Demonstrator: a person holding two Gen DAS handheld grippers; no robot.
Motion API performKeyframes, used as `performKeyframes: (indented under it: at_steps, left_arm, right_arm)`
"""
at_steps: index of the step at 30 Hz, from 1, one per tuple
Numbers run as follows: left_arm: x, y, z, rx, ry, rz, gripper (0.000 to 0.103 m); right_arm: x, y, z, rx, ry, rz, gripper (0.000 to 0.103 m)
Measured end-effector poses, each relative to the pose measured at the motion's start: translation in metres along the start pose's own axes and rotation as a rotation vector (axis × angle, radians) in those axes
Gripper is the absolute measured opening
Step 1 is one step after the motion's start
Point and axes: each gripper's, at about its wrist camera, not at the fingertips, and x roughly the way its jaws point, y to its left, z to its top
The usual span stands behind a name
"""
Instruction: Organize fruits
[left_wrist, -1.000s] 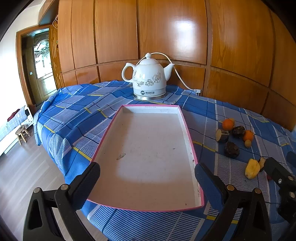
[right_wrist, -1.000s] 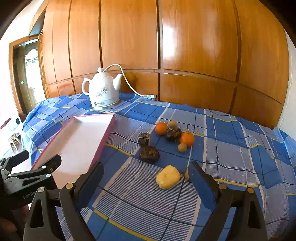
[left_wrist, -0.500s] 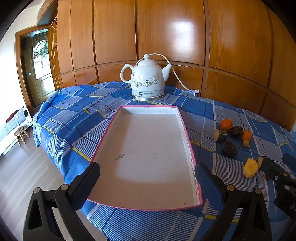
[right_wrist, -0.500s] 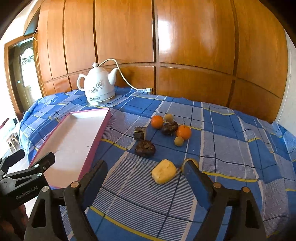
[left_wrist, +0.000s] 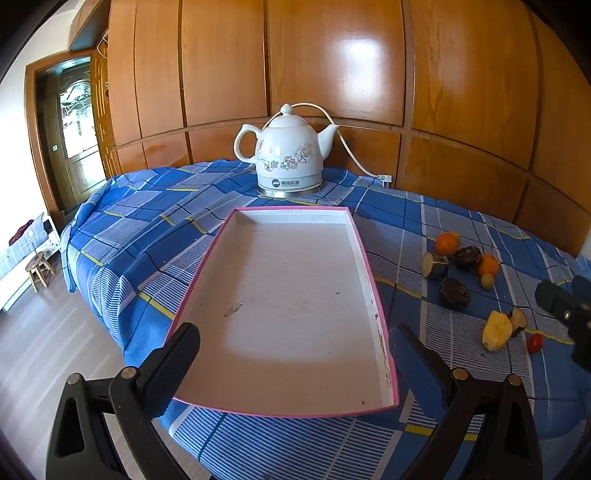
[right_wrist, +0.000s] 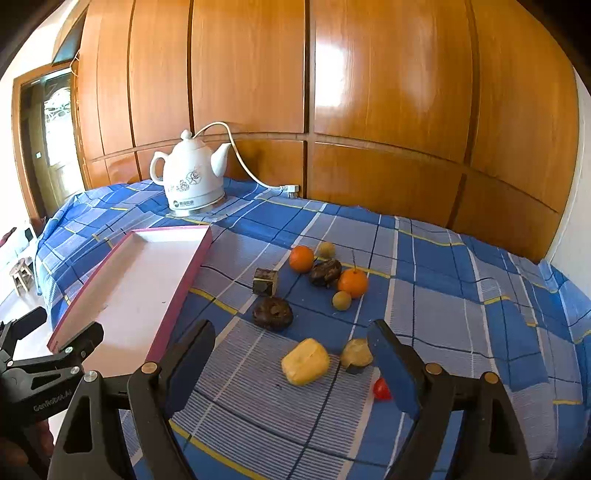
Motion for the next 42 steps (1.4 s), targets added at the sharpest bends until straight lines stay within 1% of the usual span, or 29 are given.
performKeyframes:
  at_steps: [6, 8, 10, 11, 12, 13, 14, 15, 16, 17, 19, 20, 21, 22, 23, 24, 26, 28, 30, 31, 33, 34, 37, 38, 40, 41, 42]
  left_arm:
    - [0.001, -0.004, -0.001, 0.015, 0.007, -0.020, 0.103]
    - [0.002, -0.005, 0.000, 0.021, 0.016, -0.056, 0.103]
    - [0.002, -0.005, 0.001, 0.017, 0.022, -0.120, 0.103]
    - [0.003, -0.005, 0.002, 0.002, 0.035, -0.173, 0.103]
    - [0.005, -0.006, 0.003, -0.006, 0.051, -0.202, 0.103]
    - [0.006, -0.008, 0.005, -0.001, 0.067, -0.215, 0.103]
    - [0.007, -0.012, 0.008, 0.012, 0.083, -0.239, 0.103]
    - [0.007, -0.016, 0.010, 0.024, 0.086, -0.271, 0.103]
    - [0.006, -0.020, 0.012, 0.038, 0.086, -0.294, 0.103]
    - [0.005, -0.025, 0.015, 0.056, 0.082, -0.306, 0.103]
    - [0.003, -0.041, 0.021, 0.130, 0.074, -0.334, 0.103]
    - [0.004, -0.047, 0.023, 0.160, 0.084, -0.342, 0.103]
    - [0.008, -0.057, 0.026, 0.197, 0.110, -0.363, 0.101]
    - [0.011, -0.063, 0.028, 0.211, 0.133, -0.378, 0.094]
    - [0.016, -0.068, 0.030, 0.217, 0.163, -0.398, 0.090]
    - [0.020, -0.074, 0.031, 0.222, 0.191, -0.413, 0.085]
    - [0.030, -0.086, 0.031, 0.241, 0.237, -0.437, 0.082]
    - [0.038, -0.103, 0.030, 0.271, 0.267, -0.463, 0.073]
    - [0.040, -0.119, 0.026, 0.304, 0.289, -0.499, 0.071]
    - [0.042, -0.127, 0.024, 0.321, 0.300, -0.514, 0.066]
    - [0.047, -0.143, 0.021, 0.362, 0.322, -0.544, 0.062]
    - [0.050, -0.151, 0.019, 0.383, 0.334, -0.555, 0.062]
    - [0.062, -0.175, 0.015, 0.433, 0.347, -0.565, 0.061]
    - [0.069, -0.184, 0.013, 0.443, 0.364, -0.570, 0.061]
    - [0.078, -0.194, 0.011, 0.453, 0.384, -0.574, 0.059]
    - [0.083, -0.198, 0.009, 0.459, 0.390, -0.571, 0.055]
    - [0.089, -0.201, 0.006, 0.468, 0.404, -0.567, 0.043]
  right_arm:
    - [-0.001, -0.014, 0.013, -0.020, 0.003, -0.008, 0.086]
    - [-0.001, -0.022, 0.019, -0.025, 0.009, -0.012, 0.086]
    - [0.002, -0.032, 0.025, -0.027, 0.021, -0.012, 0.086]
    - [0.005, -0.040, 0.030, -0.024, 0.030, -0.014, 0.086]
    - [0.008, -0.047, 0.033, -0.020, 0.037, -0.019, 0.086]
    - [0.011, -0.056, 0.037, -0.020, 0.046, -0.024, 0.086]
    - [0.015, -0.068, 0.042, -0.022, 0.055, -0.040, 0.086]
    - [0.018, -0.076, 0.043, -0.022, 0.059, -0.058, 0.086]
    - [0.025, -0.090, 0.046, -0.017, 0.070, -0.094, 0.086]
    - [0.031, -0.104, 0.047, 0.000, 0.083, -0.110, 0.086]
    - [0.042, -0.127, 0.047, 0.047, 0.108, -0.123, 0.086]
    - [0.049, -0.142, 0.045, 0.084, 0.127, -0.136, 0.086]
    - [0.053, -0.153, 0.042, 0.118, 0.134, -0.135, 0.086]
    - [0.057, -0.163, 0.038, 0.153, 0.149, -0.132, 0.086]
    - [0.063, -0.174, 0.032, 0.199, 0.179, -0.124, 0.086]
    - [0.067, -0.179, 0.032, 0.222, 0.202, -0.119, 0.083]
    - [0.069, -0.185, 0.033, 0.266, 0.209, -0.079, 0.082]
    - [0.072, -0.184, 0.033, 0.256, 0.214, -0.069, 0.082]
    - [0.074, -0.177, 0.033, 0.239, 0.240, -0.056, 0.082]
    - [0.076, -0.174, 0.033, 0.227, 0.251, -0.049, 0.082]
    - [0.079, -0.170, 0.032, 0.208, 0.268, -0.039, 0.082]
    - [0.081, -0.169, 0.031, 0.207, 0.277, -0.030, 0.082]
    - [0.082, -0.170, 0.030, 0.215, 0.292, 0.004, 0.082]
    - [0.083, -0.169, 0.030, 0.217, 0.298, 0.016, 0.082]
    - [0.088, -0.169, 0.029, 0.224, 0.310, 0.038, 0.079]
    - [0.090, -0.168, 0.028, 0.223, 0.324, 0.053, 0.079]
    - [0.092, -0.167, 0.028, 0.221, 0.332, 0.057, 0.078]
